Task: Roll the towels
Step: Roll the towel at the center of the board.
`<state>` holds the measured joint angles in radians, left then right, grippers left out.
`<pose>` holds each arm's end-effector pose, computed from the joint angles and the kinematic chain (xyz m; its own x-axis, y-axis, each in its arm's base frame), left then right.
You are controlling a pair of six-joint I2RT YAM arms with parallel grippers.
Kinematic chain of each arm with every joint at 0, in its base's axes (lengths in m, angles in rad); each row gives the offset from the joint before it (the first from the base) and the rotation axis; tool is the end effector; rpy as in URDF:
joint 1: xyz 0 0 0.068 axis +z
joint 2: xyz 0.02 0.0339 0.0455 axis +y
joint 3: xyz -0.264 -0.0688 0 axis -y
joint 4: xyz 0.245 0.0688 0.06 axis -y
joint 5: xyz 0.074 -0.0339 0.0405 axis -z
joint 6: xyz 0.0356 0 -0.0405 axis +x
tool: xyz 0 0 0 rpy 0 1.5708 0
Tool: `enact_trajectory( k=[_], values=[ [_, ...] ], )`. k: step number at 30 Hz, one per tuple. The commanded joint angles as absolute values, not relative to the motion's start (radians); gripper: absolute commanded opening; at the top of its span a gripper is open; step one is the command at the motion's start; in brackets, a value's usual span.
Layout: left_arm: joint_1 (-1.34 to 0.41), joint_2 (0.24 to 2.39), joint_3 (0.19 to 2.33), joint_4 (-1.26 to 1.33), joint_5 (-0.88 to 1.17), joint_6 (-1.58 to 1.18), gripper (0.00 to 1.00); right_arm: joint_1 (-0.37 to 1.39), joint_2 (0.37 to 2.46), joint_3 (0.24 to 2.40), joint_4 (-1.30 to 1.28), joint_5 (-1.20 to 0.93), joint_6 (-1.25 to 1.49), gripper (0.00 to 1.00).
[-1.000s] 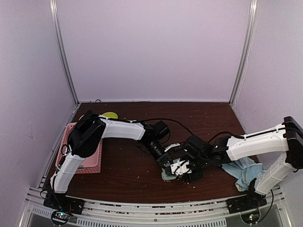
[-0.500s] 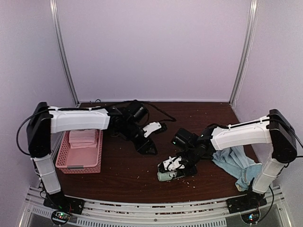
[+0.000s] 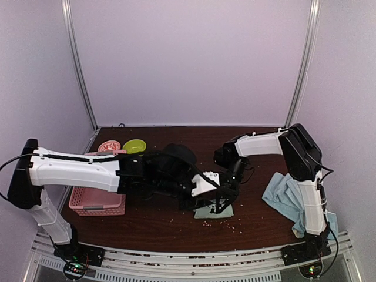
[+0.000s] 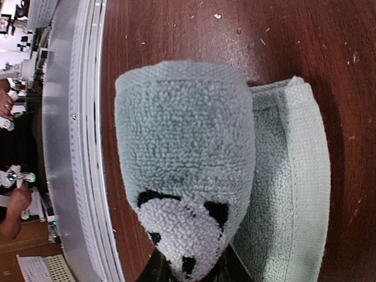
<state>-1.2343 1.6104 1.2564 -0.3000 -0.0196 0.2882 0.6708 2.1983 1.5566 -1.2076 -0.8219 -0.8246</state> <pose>0.1222 -0.3472 0.2820 0.0742 0.6486 -0.7575 0.9570 0.1674 0.2370 0.2816 0.2567 0.1342 -0.3163 -0.8892 -0.3305 -0.7332 0.0082 0.6799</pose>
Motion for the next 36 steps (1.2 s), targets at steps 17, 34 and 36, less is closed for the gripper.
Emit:
enact_trajectory(
  k=[17, 34, 36],
  values=[
    [-1.247, 2.12, 1.464, -0.332, -0.098, 0.429, 0.45, 0.664, 2.326, 1.54, -1.288, -0.774, -0.853, 0.17],
    [-1.219, 2.136, 1.516, -0.491, -0.009, 0.34, 0.01, 0.536, 1.824, 1.735, -1.358, -0.768, -0.763, 0.58],
    [-1.194, 2.145, 1.543, -0.521, 0.074, 0.3, 0.01, 0.513, 1.755, 1.778, -1.358, -0.777, -0.728, 0.59]
  ],
)
